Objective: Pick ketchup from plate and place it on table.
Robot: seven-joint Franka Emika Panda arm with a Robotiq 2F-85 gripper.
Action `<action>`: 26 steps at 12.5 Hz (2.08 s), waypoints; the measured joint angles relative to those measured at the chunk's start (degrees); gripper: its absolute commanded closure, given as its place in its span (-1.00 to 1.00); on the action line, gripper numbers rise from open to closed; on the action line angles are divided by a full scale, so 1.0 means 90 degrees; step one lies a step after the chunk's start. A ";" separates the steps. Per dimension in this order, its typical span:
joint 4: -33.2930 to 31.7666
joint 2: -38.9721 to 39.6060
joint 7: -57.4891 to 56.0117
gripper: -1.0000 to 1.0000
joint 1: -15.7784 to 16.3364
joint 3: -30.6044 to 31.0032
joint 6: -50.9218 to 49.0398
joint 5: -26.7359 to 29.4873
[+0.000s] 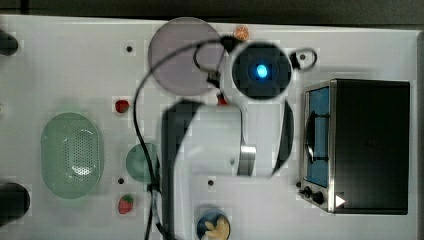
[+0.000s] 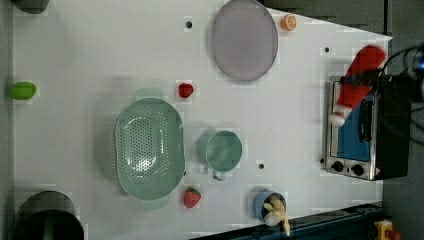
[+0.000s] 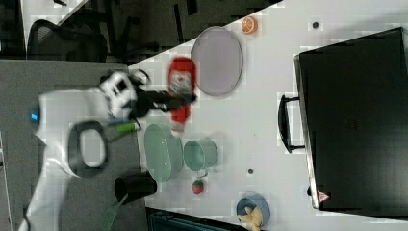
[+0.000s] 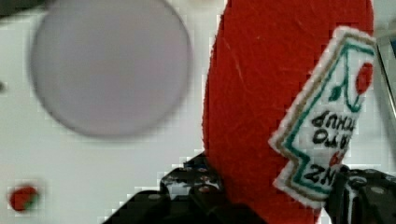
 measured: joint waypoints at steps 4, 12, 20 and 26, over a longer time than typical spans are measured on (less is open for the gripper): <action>-0.1517 0.0052 0.0000 -0.19 -0.0075 -0.0010 0.0948 -0.0011; -0.2338 0.1360 -0.0003 -1.00 0.0019 -0.0013 0.2179 0.0058; -0.1604 0.0065 0.0689 -1.00 0.0010 0.0021 0.0839 0.0115; 0.0721 -0.1625 0.2625 -1.00 -0.0004 -0.0063 -0.1804 0.0121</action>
